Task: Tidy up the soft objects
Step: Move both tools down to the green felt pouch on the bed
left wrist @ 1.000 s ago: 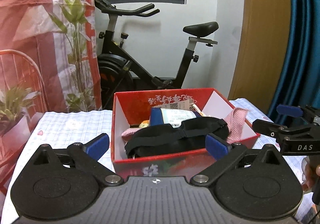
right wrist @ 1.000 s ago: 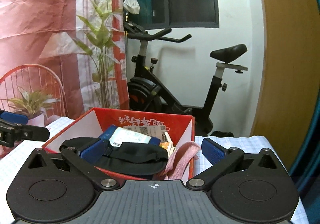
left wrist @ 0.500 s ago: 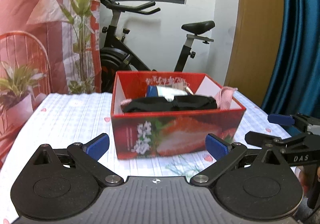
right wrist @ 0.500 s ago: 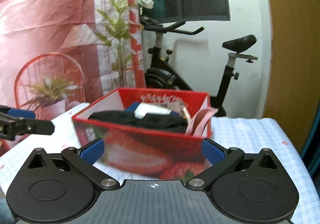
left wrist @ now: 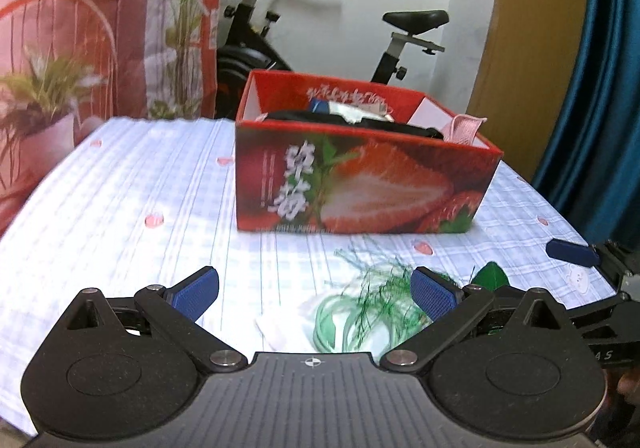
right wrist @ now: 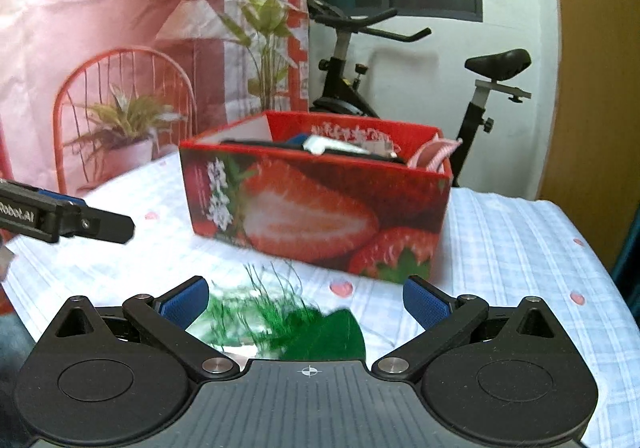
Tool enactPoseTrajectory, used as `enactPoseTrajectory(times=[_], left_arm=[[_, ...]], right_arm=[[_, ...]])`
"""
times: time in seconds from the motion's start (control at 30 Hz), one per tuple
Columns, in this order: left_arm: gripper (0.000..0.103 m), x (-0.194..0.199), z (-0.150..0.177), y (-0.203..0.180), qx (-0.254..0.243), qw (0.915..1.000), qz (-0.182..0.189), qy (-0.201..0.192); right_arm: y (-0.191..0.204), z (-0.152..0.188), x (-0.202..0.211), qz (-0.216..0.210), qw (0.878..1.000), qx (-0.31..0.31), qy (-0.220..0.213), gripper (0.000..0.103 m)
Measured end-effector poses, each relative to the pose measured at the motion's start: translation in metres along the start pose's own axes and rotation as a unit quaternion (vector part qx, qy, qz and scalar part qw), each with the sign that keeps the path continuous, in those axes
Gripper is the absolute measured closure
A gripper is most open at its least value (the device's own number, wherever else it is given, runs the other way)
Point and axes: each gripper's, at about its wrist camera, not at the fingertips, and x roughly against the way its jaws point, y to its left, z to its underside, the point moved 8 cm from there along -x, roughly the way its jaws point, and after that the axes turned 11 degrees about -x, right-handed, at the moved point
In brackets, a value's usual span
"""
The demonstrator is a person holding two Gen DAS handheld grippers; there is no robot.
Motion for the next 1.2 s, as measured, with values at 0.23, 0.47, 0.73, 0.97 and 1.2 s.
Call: enactPoseTrajectory(times=[0.23,0.47,0.73,0.97,1.2], left_arm=[[0.0,-0.008,0.022,-0.003,0.009,0.9997,0.003,0.022],[0.001,-0.017,0.032,-0.001,0.018,0.9991,0.006,0.038],[0.01,-0.023,0.036,-0.004,0.025,0.9986,0.018,0.044],[0.015,-0.031,0.039,-0.007,0.031,0.9976,0.028,0.056],[0.024,-0.04,0.027,-0.008,0.041,0.9963,0.053,0.053]], right_arm=[[-0.015,0.027,-0.008,0.03,0.999,-0.012,0.029,0.001],[-0.031,0.04,-0.018,0.02,0.997,-0.049,0.055,0.021],[-0.023,0.051,-0.036,-0.003,0.995,-0.04,0.091,0.047],[0.002,0.046,-0.054,-0.047,0.993,-0.021,0.104,0.048],[0.016,0.047,-0.063,-0.071,0.992,0.005,0.103,0.048]])
